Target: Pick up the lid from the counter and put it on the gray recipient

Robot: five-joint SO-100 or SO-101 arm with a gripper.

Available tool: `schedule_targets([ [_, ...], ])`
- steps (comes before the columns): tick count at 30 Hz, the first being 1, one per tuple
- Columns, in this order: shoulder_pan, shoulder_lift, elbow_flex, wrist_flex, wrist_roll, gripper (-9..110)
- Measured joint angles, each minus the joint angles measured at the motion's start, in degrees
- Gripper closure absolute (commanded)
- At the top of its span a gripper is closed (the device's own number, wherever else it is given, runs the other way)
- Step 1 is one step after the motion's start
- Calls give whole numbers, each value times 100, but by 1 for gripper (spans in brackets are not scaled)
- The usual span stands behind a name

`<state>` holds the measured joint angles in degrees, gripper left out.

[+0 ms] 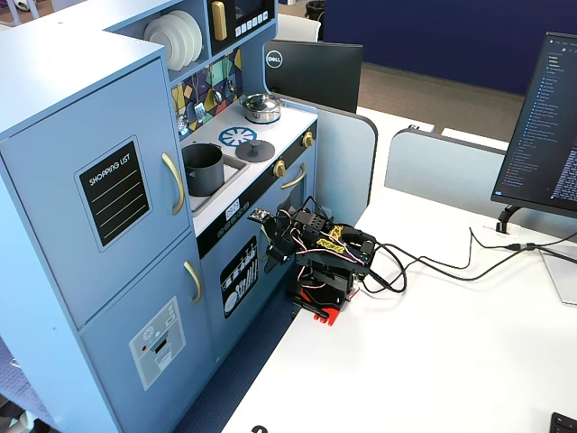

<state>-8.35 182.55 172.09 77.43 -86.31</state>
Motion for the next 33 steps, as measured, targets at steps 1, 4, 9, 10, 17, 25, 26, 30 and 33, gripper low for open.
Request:
schedule_targets([
  [1,0,0,0,0,0,94],
  [4,0,0,0,0,0,94],
  [9,0,0,0,0,0,94],
  [10,0,0,0,0,0,94],
  [17,220,0,0,0,0,94],
  [25,404,0,0,0,-185,92],
  [26,352,0,9,0,-264,92],
  [30,756,-237,-281,0,-659,97],
  [33,1336,-650,-1002,176,-888,98],
])
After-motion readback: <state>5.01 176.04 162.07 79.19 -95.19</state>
